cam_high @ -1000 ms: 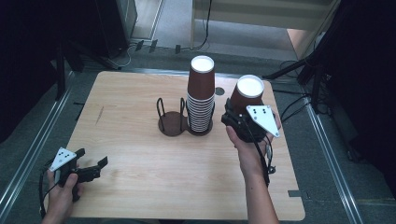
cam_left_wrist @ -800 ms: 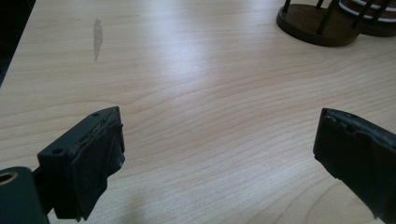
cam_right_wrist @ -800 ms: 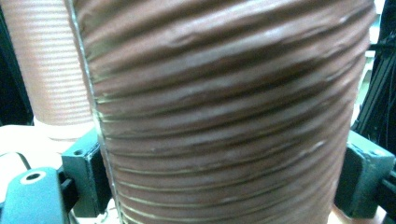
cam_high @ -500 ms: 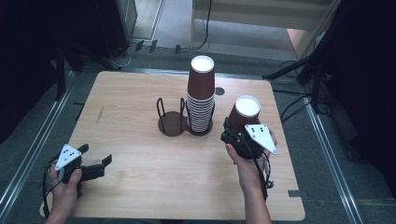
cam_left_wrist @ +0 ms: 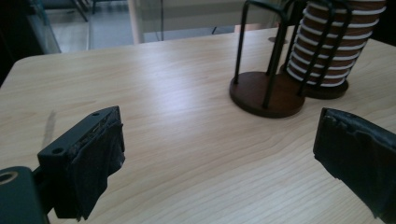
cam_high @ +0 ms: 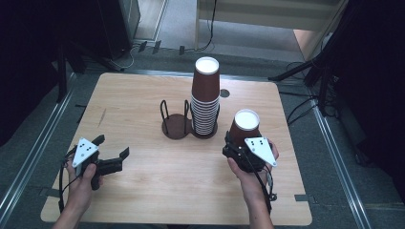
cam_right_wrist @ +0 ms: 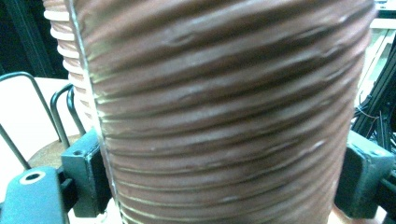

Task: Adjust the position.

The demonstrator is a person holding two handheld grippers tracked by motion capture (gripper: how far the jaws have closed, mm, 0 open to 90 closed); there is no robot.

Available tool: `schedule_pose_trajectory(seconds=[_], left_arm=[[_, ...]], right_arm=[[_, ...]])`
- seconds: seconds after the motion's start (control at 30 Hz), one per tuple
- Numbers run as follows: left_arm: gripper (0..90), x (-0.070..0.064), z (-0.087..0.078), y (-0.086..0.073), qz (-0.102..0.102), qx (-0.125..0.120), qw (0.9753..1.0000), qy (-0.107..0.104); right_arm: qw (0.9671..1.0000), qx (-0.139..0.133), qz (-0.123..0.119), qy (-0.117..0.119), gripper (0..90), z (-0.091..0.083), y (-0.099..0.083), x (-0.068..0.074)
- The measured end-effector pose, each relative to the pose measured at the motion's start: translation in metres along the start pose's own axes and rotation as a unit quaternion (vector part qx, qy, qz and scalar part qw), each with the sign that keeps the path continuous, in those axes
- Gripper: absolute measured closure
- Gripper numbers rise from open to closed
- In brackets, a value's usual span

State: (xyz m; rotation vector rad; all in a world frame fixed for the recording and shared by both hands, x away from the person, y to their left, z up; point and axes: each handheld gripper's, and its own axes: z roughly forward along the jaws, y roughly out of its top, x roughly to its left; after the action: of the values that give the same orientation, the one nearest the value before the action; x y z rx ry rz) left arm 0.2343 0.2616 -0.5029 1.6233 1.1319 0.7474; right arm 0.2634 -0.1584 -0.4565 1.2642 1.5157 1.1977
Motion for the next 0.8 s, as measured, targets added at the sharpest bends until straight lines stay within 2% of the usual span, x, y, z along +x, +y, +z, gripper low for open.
schedule_pose_trajectory(seconds=[0.17, 0.27, 0.33, 0.5, 0.6, 0.67, 0.73, 0.8], left_arm=[[2.7, -0.013, 0.008, 0.01, -0.002, -0.003, 0.9998, -0.02], [3.1, -0.024, 0.011, 0.015, 0.009, -0.012, 0.9997, -0.019], [7.2, -0.031, 0.013, 0.018, 0.015, -0.019, 0.9996, -0.015], [9.1, -0.035, 0.013, 0.023, 0.01, -0.014, 0.9992, -0.037], [8.5, -0.036, 0.012, 0.026, 0.004, -0.01, 0.9983, -0.058], [1.5, -0.037, 0.012, 0.026, 0.001, -0.009, 0.9966, -0.082], [1.4, -0.039, 0.012, 0.026, 0.0, -0.011, 0.9956, -0.093], [1.4, -0.042, 0.012, 0.026, 0.001, -0.012, 0.9935, -0.113]], right_arm=[[1.0, 0.004, -0.005, 0.005, 11.6, 0.001, -0.003, 0.006], [0.9999, 0.007, -0.012, 0.01, 11.6, 0.001, -0.006, 0.01], [0.9998, 0.008, -0.017, 0.012, 11.6, 0.002, -0.007, 0.011], [0.9995, 0.014, -0.024, 0.013, 11.6, 0.003, -0.013, 0.016], [0.9994, 0.015, -0.028, 0.016, 11.7, 0.003, -0.016, 0.02], [0.9992, 0.016, -0.032, 0.018, 11.6, 0.004, -0.017, 0.023], [0.999, 0.015, -0.036, 0.021, 11.6, 0.004, -0.019, 0.027], [0.9987, 0.013, -0.041, 0.028, 11.7, 0.004, -0.021, 0.031]])
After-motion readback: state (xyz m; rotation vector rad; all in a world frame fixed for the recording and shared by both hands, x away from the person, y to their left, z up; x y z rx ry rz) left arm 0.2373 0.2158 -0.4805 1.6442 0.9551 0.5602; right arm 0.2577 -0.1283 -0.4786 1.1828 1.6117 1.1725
